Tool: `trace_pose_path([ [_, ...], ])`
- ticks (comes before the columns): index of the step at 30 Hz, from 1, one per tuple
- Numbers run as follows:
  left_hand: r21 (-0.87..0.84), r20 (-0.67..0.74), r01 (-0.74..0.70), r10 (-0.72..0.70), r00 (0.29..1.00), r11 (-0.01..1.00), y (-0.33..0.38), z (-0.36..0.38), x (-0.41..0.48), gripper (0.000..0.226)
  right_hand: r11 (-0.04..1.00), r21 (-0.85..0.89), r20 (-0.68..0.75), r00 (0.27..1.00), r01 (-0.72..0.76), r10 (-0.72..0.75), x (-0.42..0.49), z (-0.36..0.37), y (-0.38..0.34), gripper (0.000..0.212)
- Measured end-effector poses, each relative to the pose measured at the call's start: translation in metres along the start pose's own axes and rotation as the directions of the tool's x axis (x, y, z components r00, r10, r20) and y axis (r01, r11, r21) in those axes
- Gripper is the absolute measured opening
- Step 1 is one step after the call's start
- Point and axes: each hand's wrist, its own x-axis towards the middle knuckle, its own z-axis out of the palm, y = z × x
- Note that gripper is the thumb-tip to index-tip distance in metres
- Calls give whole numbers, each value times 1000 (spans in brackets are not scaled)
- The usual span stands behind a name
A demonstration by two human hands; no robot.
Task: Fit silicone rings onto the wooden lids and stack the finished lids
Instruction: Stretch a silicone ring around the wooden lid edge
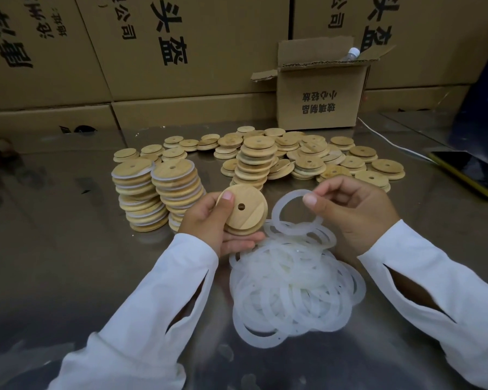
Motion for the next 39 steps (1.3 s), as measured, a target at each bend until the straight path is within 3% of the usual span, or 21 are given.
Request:
trace_pose_path([
  [5, -33, 53, 20, -18, 998, 999, 2, 3, -3, 17, 980, 183, 138, 989, -83, 58, -1, 0, -7, 29],
  [9, -29, 158, 109, -103, 982, 994, 2, 7, -6, 17, 981, 104, 184, 973, -161, 140, -4, 6, -2, 21],
  [13, 13, 208, 101, -102, 973, 995, 0, 8, -7, 18, 974, 102, 166, 969, -202, 183, -5, 11, -1, 17],
  [17, 131, 261, -21, -14, 965, 991, -5, 12, -9, 19, 980, 134, 50, 988, -149, 143, -8, 16, 5, 14],
  [21, 317, 354, -235, 115, 928, 919, -9, 13, -10, 22, 988, 115, -10, 994, -108, 110, -12, 25, 10, 14],
  [30, 344, 390, -331, 187, 902, 879, -7, 11, -11, 24, 998, -16, -30, 998, -56, 56, -13, 24, 6, 17],
  [39, 258, 419, -310, 183, 889, 915, -5, 12, -14, 33, 977, -194, 2, 996, 83, -84, -17, 25, 5, 13],
])
